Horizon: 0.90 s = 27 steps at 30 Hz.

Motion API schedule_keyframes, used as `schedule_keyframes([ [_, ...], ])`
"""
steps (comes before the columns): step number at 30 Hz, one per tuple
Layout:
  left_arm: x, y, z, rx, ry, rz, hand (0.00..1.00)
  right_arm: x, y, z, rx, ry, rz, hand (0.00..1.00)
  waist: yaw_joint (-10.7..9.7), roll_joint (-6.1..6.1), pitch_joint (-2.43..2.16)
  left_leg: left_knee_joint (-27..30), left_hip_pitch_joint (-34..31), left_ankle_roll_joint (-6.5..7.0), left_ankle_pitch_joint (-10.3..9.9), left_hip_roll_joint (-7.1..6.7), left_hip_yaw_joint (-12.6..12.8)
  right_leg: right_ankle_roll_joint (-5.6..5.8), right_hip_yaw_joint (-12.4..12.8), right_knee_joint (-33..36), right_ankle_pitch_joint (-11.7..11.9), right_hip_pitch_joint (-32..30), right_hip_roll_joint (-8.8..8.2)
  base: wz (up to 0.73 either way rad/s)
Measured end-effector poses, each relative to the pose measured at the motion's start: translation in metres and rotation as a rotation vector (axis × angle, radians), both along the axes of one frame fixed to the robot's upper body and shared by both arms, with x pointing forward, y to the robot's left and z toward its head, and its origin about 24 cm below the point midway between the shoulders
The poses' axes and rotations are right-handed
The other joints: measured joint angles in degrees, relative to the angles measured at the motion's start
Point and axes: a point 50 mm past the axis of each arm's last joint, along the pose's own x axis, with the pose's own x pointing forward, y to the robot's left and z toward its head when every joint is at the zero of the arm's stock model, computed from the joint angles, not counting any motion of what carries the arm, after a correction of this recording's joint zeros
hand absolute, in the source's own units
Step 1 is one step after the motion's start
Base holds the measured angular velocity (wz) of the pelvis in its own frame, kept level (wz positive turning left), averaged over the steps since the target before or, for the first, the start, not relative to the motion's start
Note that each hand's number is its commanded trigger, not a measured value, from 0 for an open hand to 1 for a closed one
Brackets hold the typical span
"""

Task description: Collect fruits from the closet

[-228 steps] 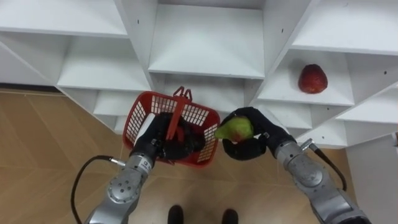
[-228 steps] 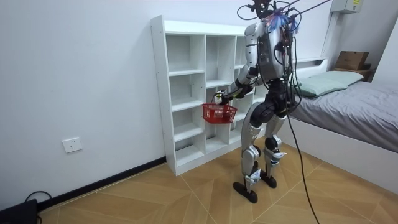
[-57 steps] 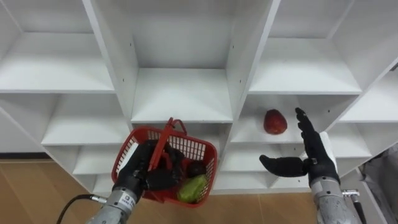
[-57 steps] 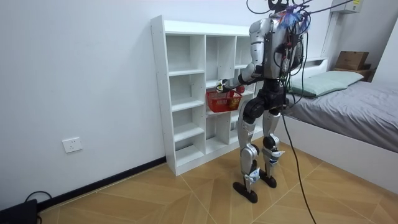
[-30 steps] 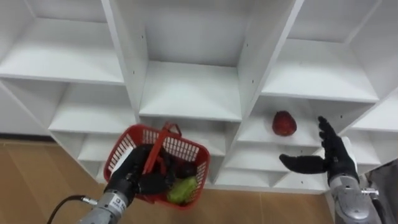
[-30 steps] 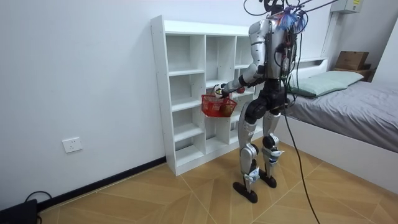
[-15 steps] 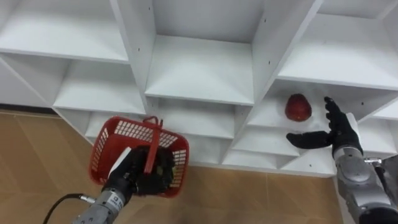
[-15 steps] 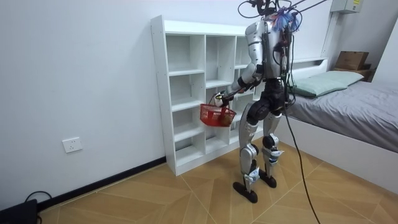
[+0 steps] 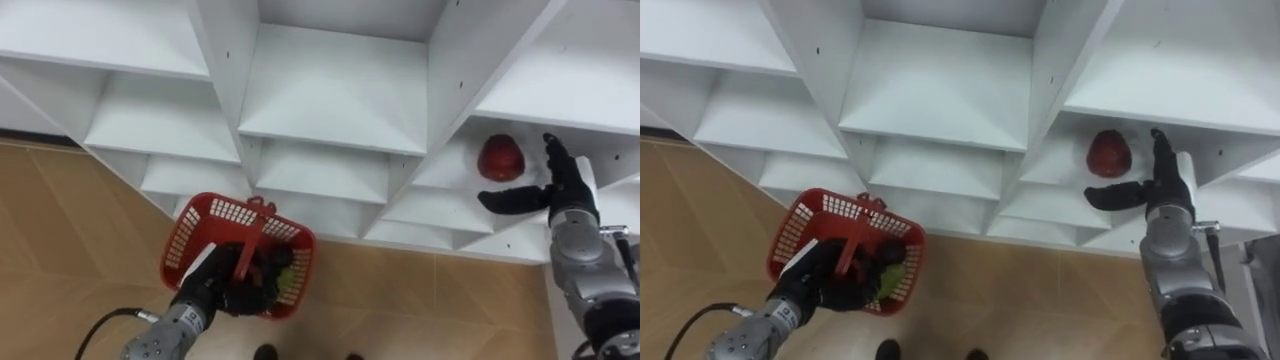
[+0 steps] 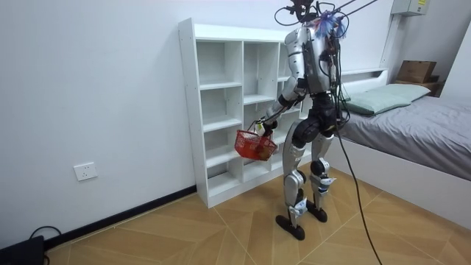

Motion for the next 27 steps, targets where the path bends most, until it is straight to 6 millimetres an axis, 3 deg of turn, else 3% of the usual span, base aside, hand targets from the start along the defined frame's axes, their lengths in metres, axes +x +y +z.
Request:
schedule_keyframes([
  [14, 0.002, -0.003, -0.002, -0.012, 0.014, -0.005, 1.0, 0.035, 0.01, 0.049, -0.15, -0.169, 0.029, 0.0, 0.0, -0.29, -0.03, 0.4, -2.7, 0.19, 0.2, 0.01, 0.9, -0.08, 0.9, 1.5, 0.1, -3.5, -0.14, -0.02],
  [27, 0.004, -0.01, -0.002, -0.017, 0.022, -0.022, 1.0, 0.035, 0.009, 0.049, -0.145, -0.169, 0.017, 0.0, 0.1, -0.22, 0.0, 0.8, -2.8, 0.17, 0.2, 0.1, 0.9, -0.25, 1.0, 1.9, 0.2, -3.7, -0.14, 0.0],
])
